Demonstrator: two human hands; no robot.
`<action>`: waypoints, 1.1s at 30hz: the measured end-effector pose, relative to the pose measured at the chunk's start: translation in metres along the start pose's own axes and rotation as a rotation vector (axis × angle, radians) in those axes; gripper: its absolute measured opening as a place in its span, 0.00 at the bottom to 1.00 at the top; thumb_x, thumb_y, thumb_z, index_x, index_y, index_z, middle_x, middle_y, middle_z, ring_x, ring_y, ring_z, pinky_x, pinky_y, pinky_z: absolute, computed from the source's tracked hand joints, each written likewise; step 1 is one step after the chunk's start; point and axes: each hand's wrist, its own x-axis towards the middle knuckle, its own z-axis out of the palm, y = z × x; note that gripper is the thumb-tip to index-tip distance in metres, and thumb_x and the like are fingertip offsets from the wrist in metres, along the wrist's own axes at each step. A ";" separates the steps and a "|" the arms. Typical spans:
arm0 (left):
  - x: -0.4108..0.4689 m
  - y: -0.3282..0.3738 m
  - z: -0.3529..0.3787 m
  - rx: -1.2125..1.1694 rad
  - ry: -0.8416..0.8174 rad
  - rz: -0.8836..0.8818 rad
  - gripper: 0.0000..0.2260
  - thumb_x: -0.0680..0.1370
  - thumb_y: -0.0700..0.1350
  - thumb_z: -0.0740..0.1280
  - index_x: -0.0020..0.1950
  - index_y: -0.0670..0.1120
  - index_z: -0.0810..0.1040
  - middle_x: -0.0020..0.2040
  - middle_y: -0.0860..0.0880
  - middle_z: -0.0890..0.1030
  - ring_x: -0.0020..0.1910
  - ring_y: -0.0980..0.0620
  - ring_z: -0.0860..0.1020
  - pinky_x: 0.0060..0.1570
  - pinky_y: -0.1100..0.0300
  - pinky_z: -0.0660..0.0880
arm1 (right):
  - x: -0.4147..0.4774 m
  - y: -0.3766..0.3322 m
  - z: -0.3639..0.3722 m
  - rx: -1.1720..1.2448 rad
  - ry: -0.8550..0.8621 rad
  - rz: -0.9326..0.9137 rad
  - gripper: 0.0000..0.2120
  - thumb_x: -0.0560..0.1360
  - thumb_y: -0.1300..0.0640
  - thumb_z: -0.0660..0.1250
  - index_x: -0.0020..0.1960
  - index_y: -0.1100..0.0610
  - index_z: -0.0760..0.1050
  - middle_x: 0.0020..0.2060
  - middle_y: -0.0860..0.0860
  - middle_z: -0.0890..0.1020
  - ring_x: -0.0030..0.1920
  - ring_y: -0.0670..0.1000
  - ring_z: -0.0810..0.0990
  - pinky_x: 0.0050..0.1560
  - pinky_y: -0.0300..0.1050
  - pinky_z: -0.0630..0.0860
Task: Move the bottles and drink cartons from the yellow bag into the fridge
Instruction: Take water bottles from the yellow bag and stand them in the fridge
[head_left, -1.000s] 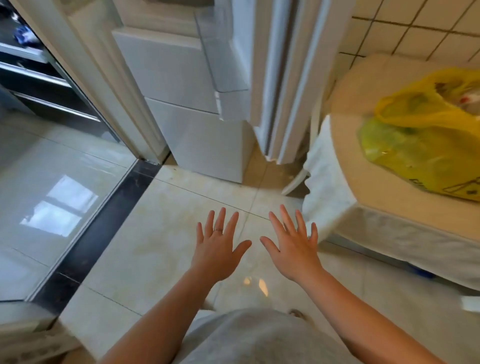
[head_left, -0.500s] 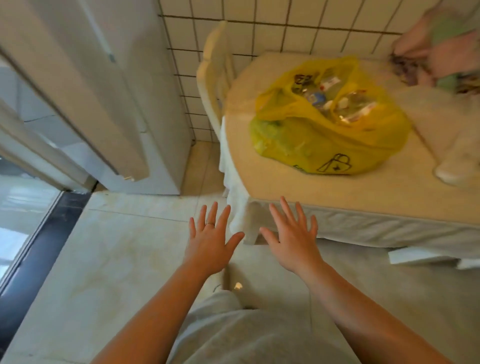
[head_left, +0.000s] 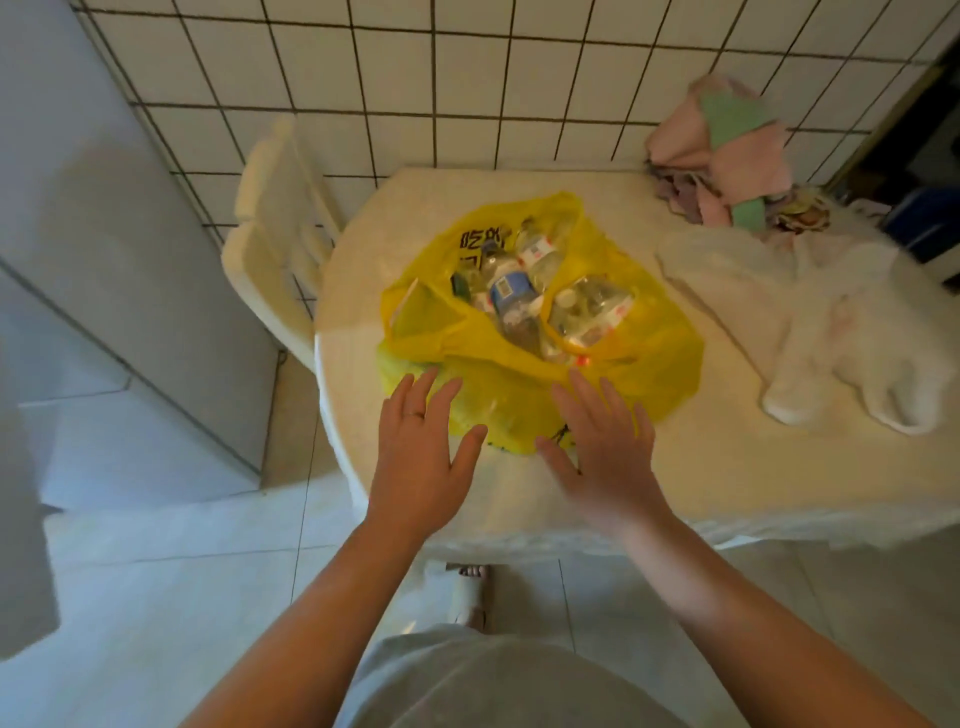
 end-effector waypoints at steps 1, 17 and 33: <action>0.017 0.002 0.001 -0.007 0.026 0.020 0.27 0.79 0.62 0.56 0.73 0.49 0.69 0.77 0.45 0.64 0.77 0.41 0.57 0.74 0.45 0.57 | 0.012 0.006 -0.003 -0.009 0.027 -0.011 0.33 0.76 0.34 0.47 0.77 0.46 0.62 0.79 0.47 0.58 0.79 0.56 0.53 0.73 0.63 0.48; 0.150 0.071 0.049 -0.211 -0.349 -0.154 0.31 0.78 0.52 0.68 0.78 0.50 0.59 0.76 0.47 0.64 0.72 0.46 0.66 0.66 0.50 0.71 | 0.220 0.050 -0.071 -0.439 -0.199 -0.290 0.27 0.78 0.49 0.64 0.75 0.38 0.60 0.79 0.42 0.52 0.79 0.54 0.47 0.75 0.62 0.43; 0.162 0.119 0.098 0.167 0.045 -0.342 0.08 0.79 0.51 0.62 0.49 0.47 0.72 0.43 0.47 0.80 0.42 0.44 0.79 0.36 0.53 0.70 | 0.258 0.112 -0.078 0.067 0.019 -0.741 0.09 0.73 0.58 0.61 0.48 0.55 0.78 0.44 0.48 0.82 0.47 0.50 0.78 0.60 0.53 0.67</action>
